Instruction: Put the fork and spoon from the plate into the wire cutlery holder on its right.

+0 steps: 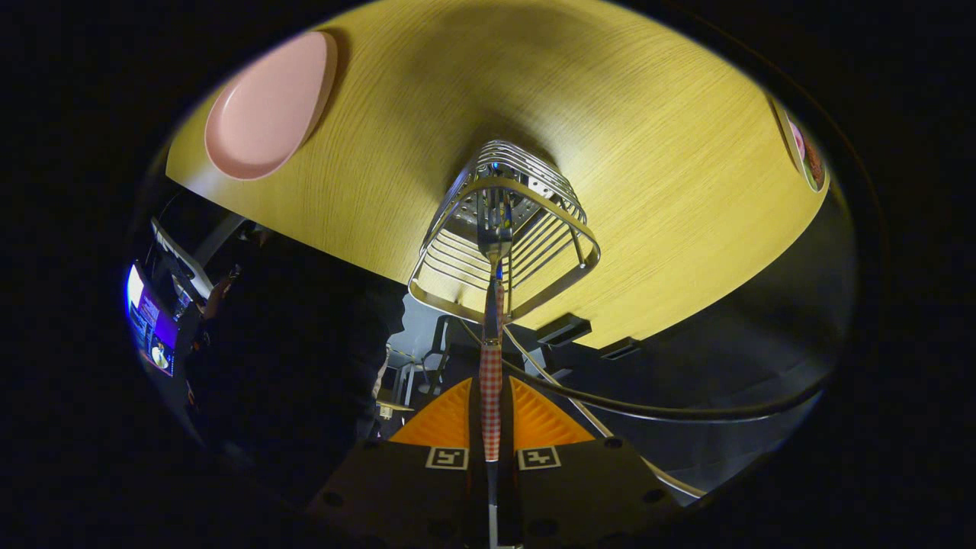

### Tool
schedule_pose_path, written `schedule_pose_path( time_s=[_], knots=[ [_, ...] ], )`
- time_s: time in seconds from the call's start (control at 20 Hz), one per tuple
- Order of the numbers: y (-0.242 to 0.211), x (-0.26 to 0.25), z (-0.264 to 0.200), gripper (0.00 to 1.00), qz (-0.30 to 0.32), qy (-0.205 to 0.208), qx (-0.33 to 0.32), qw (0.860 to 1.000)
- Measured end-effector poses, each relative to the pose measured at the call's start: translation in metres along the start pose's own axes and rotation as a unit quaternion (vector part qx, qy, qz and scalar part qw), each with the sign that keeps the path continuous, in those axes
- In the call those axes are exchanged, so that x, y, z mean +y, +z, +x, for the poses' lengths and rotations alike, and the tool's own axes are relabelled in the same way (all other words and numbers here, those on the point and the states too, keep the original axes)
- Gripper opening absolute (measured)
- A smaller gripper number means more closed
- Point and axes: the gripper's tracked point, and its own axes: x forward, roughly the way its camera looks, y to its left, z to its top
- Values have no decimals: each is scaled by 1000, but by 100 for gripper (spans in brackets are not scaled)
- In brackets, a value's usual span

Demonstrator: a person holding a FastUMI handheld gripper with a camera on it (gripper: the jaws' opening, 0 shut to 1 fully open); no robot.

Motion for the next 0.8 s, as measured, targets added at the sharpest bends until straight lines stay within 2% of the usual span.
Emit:
schedule_pose_path(
  time_s=[0.25, 0.5, 0.55, 0.6, 0.75, 0.8],
  knots=[
    [13, -1, 0, 11, 11, 0, -7, 1000],
    [14, 0, -1, 19, 4, 1, -28, 1000],
    [13, 0, 0, 24, 1, 2, -38, 999],
    [13, 1, 0, 34, -3, 3, -51, 999],
    [5, 7, -5, 51, -21, 9, -101, 995],
    [2, 8, -10, 66, -25, 9, -120, 992]
  ],
)
